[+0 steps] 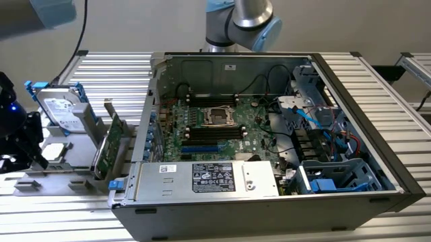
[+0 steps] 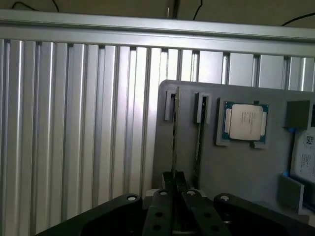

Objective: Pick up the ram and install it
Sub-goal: 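Pick up the ram and move it above insertion slot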

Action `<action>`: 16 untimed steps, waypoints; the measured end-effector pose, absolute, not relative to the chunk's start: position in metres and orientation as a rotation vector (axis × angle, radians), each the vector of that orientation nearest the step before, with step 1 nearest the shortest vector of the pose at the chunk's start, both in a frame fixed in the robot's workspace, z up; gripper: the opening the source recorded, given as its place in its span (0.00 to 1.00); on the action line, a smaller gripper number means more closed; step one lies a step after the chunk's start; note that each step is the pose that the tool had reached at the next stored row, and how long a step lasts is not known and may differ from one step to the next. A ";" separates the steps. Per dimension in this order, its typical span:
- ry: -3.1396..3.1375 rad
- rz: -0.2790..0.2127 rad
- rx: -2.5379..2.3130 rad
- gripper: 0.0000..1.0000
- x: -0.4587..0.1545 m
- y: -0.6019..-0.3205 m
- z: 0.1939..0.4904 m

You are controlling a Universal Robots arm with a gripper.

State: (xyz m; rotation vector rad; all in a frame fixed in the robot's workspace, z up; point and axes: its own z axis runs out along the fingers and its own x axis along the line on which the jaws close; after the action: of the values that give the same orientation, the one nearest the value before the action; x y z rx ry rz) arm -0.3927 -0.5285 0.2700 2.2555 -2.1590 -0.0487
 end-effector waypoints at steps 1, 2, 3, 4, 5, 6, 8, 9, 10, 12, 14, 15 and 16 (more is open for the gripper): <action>-2.159 -0.050 2.256 0.13 -0.391 -0.528 0.274; -2.160 -0.052 2.256 0.13 -0.390 -0.528 0.278; -2.160 -0.055 2.257 0.13 -0.387 -0.528 0.282; -2.160 -0.058 2.258 0.13 -0.384 -0.528 0.285; -2.160 -0.061 2.259 0.13 -0.381 -0.528 0.289; -2.161 -0.064 2.260 0.13 -0.378 -0.528 0.292; -2.161 -0.071 2.263 0.13 -0.371 -0.528 0.299; -2.161 -0.075 2.264 0.13 -0.367 -0.528 0.303; -2.161 -0.078 2.266 0.13 -0.363 -0.528 0.306; -2.161 -0.086 2.269 0.13 -0.356 -0.528 0.313; -2.161 -0.093 2.272 0.13 -0.348 -0.528 0.320; -2.161 -0.097 2.274 0.13 -0.344 -0.528 0.324; -2.161 -0.101 2.276 0.13 -0.340 -0.528 0.327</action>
State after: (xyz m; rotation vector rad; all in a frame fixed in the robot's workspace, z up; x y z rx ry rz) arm -0.3404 -0.5285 0.3271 2.2758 -2.1611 -0.1006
